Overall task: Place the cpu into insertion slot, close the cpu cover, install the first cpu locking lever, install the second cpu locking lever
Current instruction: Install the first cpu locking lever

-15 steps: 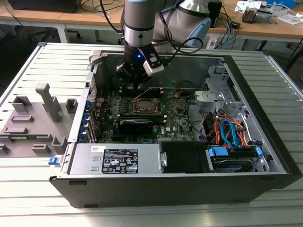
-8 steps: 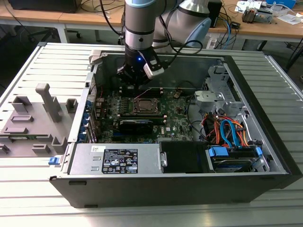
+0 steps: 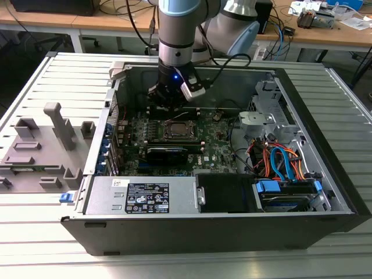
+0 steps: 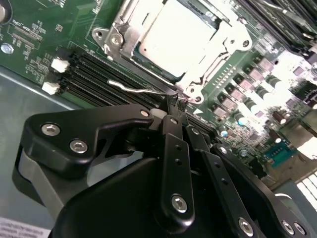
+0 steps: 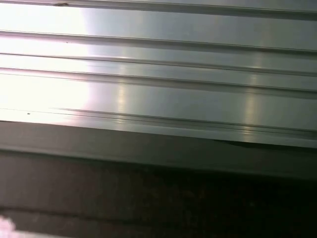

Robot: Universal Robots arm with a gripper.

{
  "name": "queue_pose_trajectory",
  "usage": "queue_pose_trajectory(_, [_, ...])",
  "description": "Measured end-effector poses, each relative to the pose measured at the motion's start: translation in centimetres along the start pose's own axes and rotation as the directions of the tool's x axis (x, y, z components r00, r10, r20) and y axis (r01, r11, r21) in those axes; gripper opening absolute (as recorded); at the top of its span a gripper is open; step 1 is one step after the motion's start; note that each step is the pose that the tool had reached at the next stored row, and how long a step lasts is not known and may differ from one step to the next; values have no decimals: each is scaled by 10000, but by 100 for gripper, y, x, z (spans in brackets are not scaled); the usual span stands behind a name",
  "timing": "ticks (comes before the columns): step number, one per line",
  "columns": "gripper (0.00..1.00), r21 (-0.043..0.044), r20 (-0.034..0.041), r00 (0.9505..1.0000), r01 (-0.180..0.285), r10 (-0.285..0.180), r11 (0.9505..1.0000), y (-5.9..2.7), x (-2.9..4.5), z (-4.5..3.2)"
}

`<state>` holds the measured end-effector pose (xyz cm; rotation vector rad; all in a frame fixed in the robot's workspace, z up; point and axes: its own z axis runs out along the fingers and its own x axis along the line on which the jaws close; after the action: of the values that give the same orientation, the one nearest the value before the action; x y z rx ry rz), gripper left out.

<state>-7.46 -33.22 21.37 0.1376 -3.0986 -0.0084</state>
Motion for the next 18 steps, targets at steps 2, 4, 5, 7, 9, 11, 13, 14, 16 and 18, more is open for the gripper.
queue_pose_trajectory(2, [11, 1, 1, 10000, -1, 1, 10000, -2, -28, 10])
queue_pose_trajectory(4, [11, -2, 2, 10000, 0, 0, 10000, -7, -83, 18])
queue_pose_trajectory(5, [11, -1, 2, 10000, 0, 0, 10000, -8, -103, 19])
queue_pose_trajectory(7, [11, -1, 1, 10000, 0, 0, 10000, -12, -141, 20])
queue_pose_trajectory(9, [11, -1, 1, 10000, -1, 1, 10000, -14, -171, 22])
queue_pose_trajectory(11, [11, -1, 0, 10000, 0, 0, 10000, -18, -214, 24])
queue_pose_trajectory(13, [11, -1, -1, 10000, -1, 1, 10000, -21, -253, 26])
queue_pose_trajectory(14, [11, -1, -1, 10000, -1, 1, 10000, -22, -264, 27])
queue_pose_trajectory(16, [11, -1, -1, 10000, 0, 0, 10000, -24, -292, 29])
queue_pose_trajectory(18, [11, -1, -1, 10000, 0, 0, 10000, -26, -314, 31])
